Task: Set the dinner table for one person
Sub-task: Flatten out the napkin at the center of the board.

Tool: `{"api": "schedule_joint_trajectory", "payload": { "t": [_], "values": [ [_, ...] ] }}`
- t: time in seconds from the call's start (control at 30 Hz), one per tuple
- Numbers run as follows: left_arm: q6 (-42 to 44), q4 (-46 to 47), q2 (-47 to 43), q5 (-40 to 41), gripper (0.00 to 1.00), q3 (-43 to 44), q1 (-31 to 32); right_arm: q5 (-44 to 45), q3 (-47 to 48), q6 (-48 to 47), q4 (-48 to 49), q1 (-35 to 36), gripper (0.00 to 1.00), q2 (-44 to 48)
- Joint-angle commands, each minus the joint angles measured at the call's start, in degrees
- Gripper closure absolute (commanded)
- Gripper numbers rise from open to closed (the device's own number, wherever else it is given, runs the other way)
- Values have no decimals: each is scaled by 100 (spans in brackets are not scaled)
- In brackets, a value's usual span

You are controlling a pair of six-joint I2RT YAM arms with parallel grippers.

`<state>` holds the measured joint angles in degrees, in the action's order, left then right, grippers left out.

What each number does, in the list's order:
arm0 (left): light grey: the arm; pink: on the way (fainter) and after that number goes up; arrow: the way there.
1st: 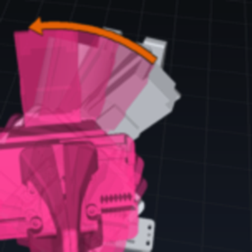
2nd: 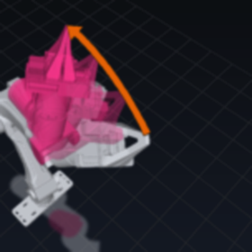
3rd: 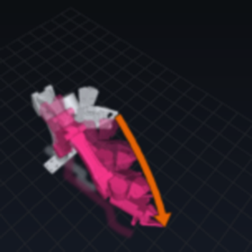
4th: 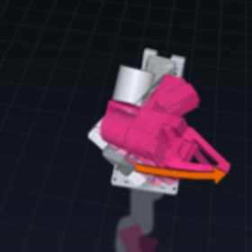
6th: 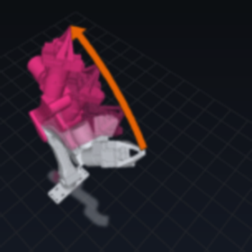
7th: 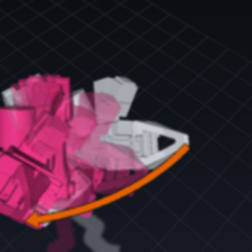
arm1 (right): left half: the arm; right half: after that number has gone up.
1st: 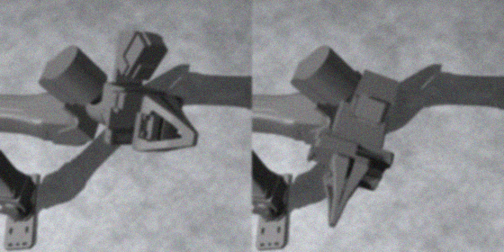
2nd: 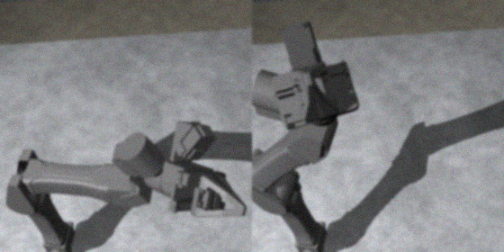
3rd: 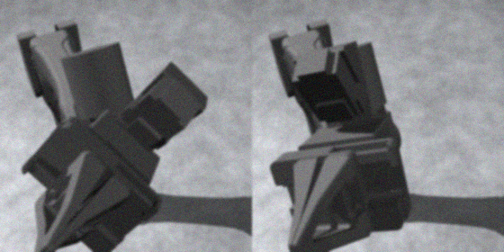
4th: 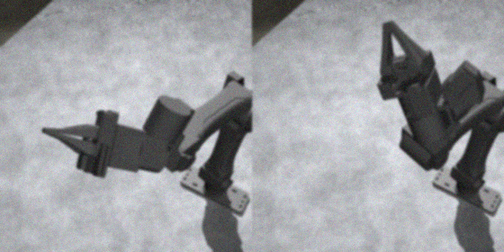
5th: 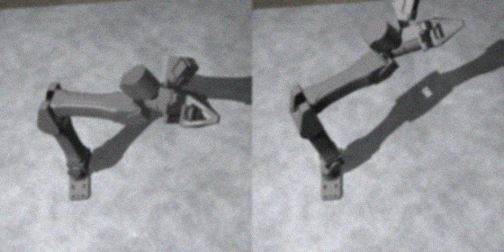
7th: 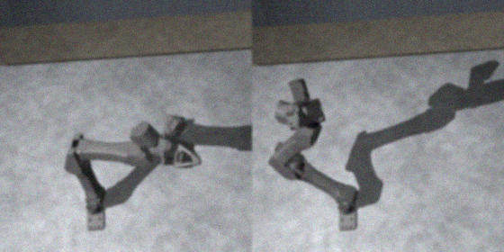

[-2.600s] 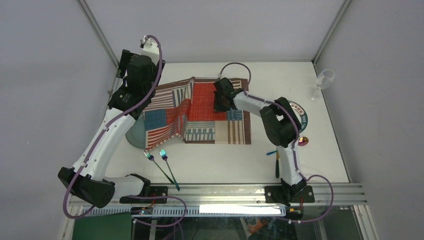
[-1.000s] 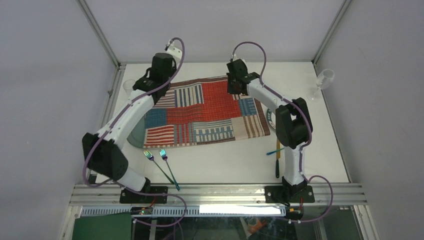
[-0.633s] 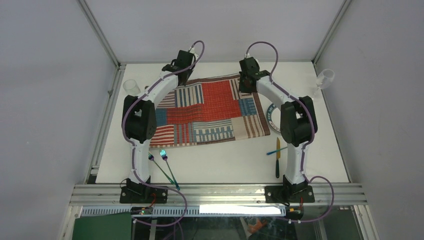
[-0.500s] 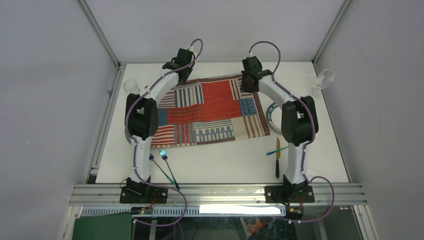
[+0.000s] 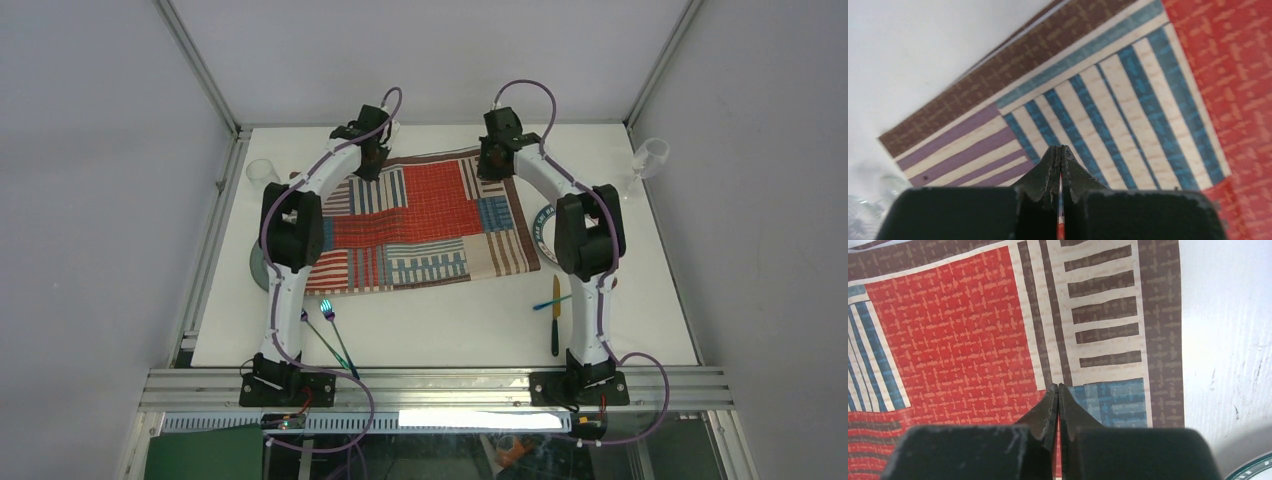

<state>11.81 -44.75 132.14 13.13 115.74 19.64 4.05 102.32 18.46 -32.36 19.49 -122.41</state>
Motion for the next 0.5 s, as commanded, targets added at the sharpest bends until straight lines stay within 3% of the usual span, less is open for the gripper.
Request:
{"api": "schedule_joint_trajectory", "payload": {
  "t": [0.0, 0.17, 0.47],
  "values": [
    [-655, 110, -176, -869, 100, -170, -98, -88, -34, -60, 204, -14, 100, 41],
    [-1320, 1110, -497, -1230, 100, -1172, -194, -124, -125, -66, 267, -49, 100, 21],
    [-1397, 1024, 155, -1169, 100, -672, -233, -119, -2, -108, 218, -157, 100, -190]
  ]
}}
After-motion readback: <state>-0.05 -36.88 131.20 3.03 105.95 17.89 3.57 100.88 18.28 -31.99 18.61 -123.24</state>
